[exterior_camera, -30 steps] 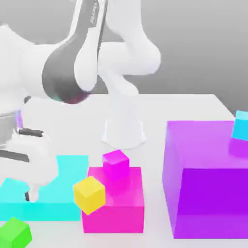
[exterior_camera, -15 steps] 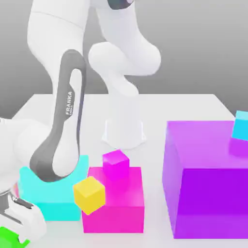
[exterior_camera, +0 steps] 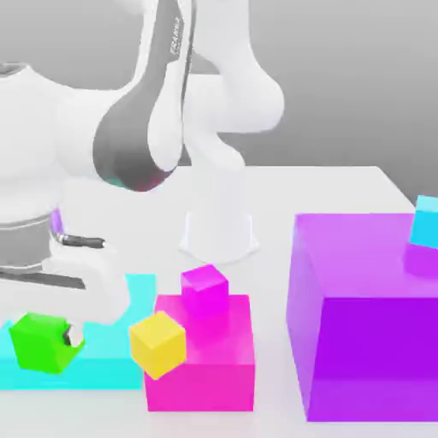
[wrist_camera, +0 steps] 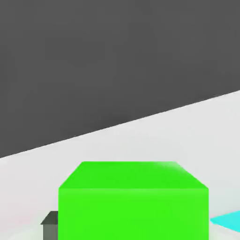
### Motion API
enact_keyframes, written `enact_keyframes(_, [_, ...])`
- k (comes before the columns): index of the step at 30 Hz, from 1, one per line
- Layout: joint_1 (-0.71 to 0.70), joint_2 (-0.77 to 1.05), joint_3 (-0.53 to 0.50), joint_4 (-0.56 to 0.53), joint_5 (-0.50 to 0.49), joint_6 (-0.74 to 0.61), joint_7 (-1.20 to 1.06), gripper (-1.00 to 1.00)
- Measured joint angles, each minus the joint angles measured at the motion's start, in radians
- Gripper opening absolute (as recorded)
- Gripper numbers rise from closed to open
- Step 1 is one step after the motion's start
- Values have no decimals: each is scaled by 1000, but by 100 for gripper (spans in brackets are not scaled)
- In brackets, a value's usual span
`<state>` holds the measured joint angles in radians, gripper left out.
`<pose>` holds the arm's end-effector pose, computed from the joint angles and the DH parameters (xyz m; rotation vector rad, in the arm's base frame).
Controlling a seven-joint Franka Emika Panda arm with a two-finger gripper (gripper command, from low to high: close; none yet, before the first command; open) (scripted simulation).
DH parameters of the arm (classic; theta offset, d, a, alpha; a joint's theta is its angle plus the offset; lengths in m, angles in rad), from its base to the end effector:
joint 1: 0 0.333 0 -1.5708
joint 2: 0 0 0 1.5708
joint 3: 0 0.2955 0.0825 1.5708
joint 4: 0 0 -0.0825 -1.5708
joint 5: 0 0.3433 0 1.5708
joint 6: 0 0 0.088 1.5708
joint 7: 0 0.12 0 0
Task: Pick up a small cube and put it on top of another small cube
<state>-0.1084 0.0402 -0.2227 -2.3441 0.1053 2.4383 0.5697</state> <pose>0.4585 -0.1565 0.3176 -2.7124 1.4447 -0.0731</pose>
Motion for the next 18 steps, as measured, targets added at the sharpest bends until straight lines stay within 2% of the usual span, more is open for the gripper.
enact_keyframes(5, [22, -184, 46, -69, -113, -73, 36, -100])
enact_keyframes(8, [27, -293, 85, -150, -153, -106, 78, -100])
enact_keyframes(14, [42, -509, 164, -352, -173, -159, 160, -100])
enact_keyframes(18, [59, -603, 195, -483, -136, -162, 195, -100])
